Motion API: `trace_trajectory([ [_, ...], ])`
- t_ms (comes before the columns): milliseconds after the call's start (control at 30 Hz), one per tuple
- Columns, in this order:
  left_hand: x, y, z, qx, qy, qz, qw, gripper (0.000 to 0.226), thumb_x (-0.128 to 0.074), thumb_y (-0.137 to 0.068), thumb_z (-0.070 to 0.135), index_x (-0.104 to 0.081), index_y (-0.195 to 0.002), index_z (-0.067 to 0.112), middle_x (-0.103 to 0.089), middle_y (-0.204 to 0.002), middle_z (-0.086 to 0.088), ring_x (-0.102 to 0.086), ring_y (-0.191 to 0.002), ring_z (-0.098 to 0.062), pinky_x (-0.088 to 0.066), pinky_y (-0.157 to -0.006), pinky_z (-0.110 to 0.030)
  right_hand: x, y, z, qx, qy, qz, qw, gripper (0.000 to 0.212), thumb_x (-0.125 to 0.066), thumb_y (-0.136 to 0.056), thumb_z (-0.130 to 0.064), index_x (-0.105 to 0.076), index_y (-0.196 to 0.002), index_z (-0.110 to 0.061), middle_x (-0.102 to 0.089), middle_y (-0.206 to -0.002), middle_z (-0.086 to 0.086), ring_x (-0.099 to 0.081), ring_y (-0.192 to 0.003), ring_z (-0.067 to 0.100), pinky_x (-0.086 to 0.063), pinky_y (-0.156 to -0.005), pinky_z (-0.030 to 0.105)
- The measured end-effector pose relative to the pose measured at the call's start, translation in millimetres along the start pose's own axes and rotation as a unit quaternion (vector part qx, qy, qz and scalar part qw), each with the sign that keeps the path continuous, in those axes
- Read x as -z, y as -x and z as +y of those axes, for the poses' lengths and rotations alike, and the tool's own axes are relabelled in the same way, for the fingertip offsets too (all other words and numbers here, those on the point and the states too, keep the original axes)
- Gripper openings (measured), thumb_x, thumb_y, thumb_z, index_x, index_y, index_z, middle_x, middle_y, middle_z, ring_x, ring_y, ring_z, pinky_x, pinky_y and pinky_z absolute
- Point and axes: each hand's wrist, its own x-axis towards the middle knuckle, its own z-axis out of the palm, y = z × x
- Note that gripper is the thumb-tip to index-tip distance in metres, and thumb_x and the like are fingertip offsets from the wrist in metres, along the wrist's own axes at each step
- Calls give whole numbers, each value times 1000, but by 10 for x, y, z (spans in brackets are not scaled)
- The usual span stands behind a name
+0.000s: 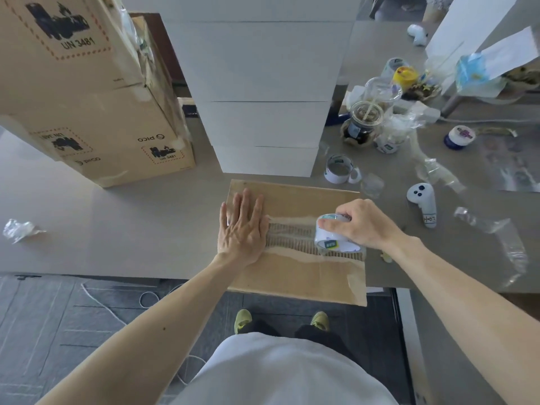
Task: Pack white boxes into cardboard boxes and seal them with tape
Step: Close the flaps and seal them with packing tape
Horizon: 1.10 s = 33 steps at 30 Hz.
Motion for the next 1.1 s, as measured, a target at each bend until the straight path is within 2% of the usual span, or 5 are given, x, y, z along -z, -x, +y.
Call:
trace_trajectory([
  [333,-128,-15,367,-37,-12,6,999,67,-3,-99,60,0,-158,28,9,-166,1,12,-153,-18,10,-122,-46,61,175,206,-40,-159,-79,983,49,-61,-89,-48,-35,-56,-23,-28,-51,-14,-25,-49,8,-21,-51,21],
  [600,-125,-18,357,-45,-29,-7,999,63,-8,-103,55,7,-157,29,14,-166,1,16,-152,-18,13,-122,-44,443,372,585,-56,37,-28,997,65,-60,-73,-70,-31,-50,-16,-34,-45,-7,-30,-43,8,-28,-48,25],
  [767,-79,-79,526,-48,-10,-17,999,62,-12,-104,47,0,-159,20,10,-166,-5,14,-152,-21,17,-120,-47,319,424,666,-53,-5,30,998,63,-73,-82,-46,-26,-53,-15,-24,-50,-5,-22,-46,10,-19,-45,23],
  [967,-210,-57,1054,-81,-3,-36,996,70,4,-95,67,8,-157,35,20,-163,6,22,-150,-18,17,-120,-48,376,509,877,-77,-123,-17,989,60,-65,-85,-52,-32,-56,-12,-29,-52,-4,-27,-48,13,-22,-49,26],
  [1100,-239,-95,1019,-77,-16,-27,997,68,-2,-97,68,8,-156,37,17,-164,6,20,-151,-18,14,-121,-49,374,517,914,-91,-178,-8,980,62,-67,-80,-55,-30,-56,-12,-25,-53,-3,-23,-48,13,-19,-46,22],
])
